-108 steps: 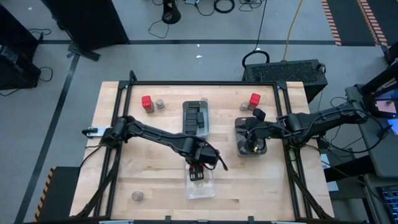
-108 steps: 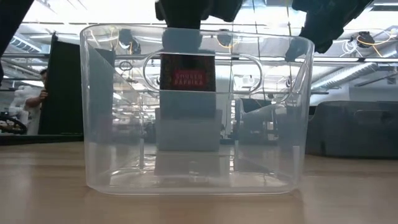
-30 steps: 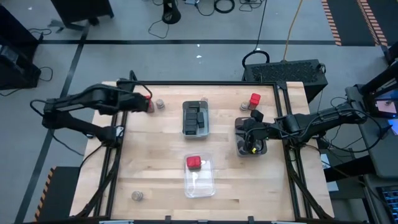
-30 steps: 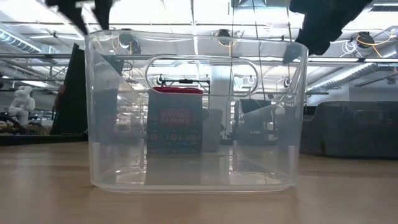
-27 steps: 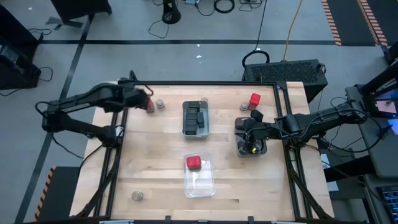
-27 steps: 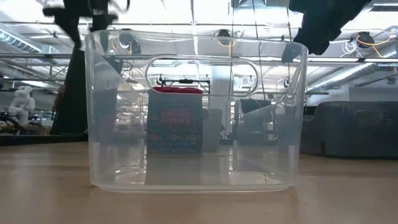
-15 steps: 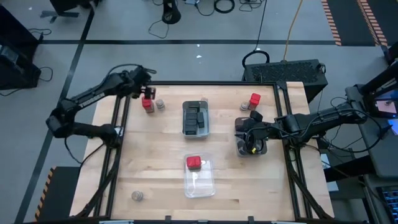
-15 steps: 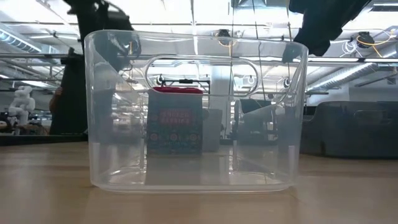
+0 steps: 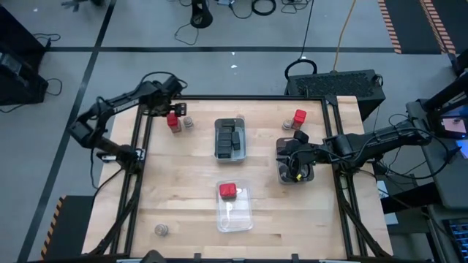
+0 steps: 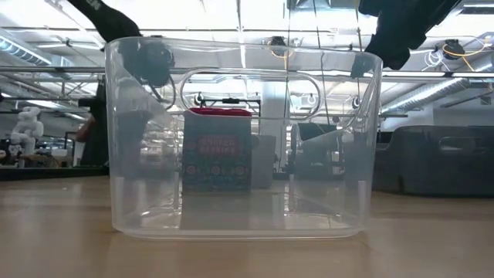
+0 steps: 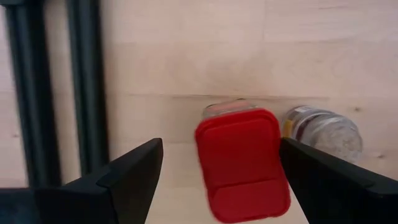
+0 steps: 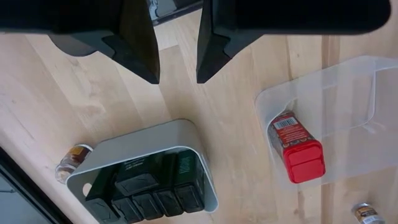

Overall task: Sort spices by type
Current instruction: Put the red spice can into the transparent bin

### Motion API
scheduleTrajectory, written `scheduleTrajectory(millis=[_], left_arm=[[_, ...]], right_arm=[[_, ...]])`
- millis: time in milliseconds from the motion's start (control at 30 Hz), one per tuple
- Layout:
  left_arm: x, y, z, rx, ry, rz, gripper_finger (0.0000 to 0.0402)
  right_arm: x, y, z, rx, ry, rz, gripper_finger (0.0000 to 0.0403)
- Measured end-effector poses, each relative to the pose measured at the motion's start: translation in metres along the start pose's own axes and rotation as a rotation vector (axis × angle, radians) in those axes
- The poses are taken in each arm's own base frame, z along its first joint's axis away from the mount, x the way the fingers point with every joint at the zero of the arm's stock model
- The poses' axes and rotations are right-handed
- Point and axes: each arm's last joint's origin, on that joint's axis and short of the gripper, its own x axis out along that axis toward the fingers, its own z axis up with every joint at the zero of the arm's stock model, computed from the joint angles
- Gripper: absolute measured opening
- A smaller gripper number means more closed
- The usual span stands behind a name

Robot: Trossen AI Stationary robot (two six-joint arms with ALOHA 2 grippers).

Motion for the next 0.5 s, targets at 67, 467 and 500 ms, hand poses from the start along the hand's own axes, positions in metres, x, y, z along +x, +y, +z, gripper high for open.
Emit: scheduleTrajectory(millis=[67,467,500], left_arm=[[0.0038,-0.0026,0.0017,0.000,0.007,-0.013,0.0327],[0.0060,-0.0071,0.0057,0.022,-0.027,-0.037,0.0327],[0.0060,-0.0067,0.0056,0.021,-0.029,-0.030,0.0327]], right_arm=[[0.0000,0.0000,0.0000,0.000,0.000,0.000,0.0089],[0.0000,-0.0001,-0.0001,-0.002,0.001,-0.001,0.0089],[0.0000,0.0000,-0.0001,-0.007,0.001,0.000,0.0089]])
